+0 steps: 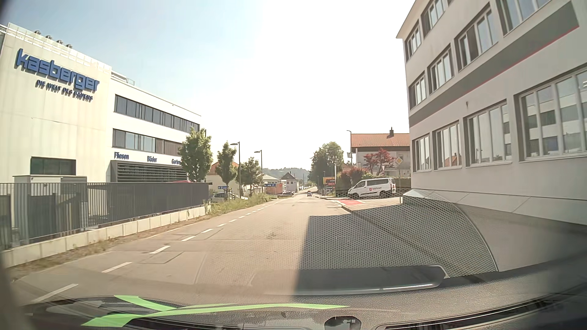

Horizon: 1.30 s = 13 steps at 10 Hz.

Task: Follow the waypoints while adhering to traffic rules and regulations

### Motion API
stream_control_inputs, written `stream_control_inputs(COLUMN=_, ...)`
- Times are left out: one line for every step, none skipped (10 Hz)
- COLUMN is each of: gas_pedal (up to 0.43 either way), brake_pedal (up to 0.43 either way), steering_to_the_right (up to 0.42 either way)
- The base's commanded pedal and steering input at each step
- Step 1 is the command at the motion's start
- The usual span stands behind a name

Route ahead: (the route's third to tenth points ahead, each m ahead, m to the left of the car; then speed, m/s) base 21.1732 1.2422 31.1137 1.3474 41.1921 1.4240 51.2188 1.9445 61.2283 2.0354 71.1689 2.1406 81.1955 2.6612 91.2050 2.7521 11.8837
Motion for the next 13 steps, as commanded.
stream_control_inputs(gas_pedal=0.098, brake_pedal=0.000, steering_to_the_right=-0.004)
stream_control_inputs(gas_pedal=0.098, brake_pedal=0.000, steering_to_the_right=-0.006)
stream_control_inputs(gas_pedal=0.098, brake_pedal=0.000, steering_to_the_right=-0.006)
stream_control_inputs(gas_pedal=0.098, brake_pedal=0.000, steering_to_the_right=-0.008)
stream_control_inputs(gas_pedal=0.098, brake_pedal=0.000, steering_to_the_right=-0.008)
stream_control_inputs(gas_pedal=0.098, brake_pedal=0.000, steering_to_the_right=-0.011)
stream_control_inputs(gas_pedal=0.098, brake_pedal=0.000, steering_to_the_right=-0.011)
stream_control_inputs(gas_pedal=0.098, brake_pedal=0.000, steering_to_the_right=-0.011)
stream_control_inputs(gas_pedal=0.098, brake_pedal=0.000, steering_to_the_right=-0.011)
stream_control_inputs(gas_pedal=0.098, brake_pedal=0.000, steering_to_the_right=-0.010)
stream_control_inputs(gas_pedal=0.098, brake_pedal=0.000, steering_to_the_right=-0.010)
stream_control_inputs(gas_pedal=0.098, brake_pedal=0.000, steering_to_the_right=-0.010)
stream_control_inputs(gas_pedal=0.098, brake_pedal=0.000, steering_to_the_right=-0.009)
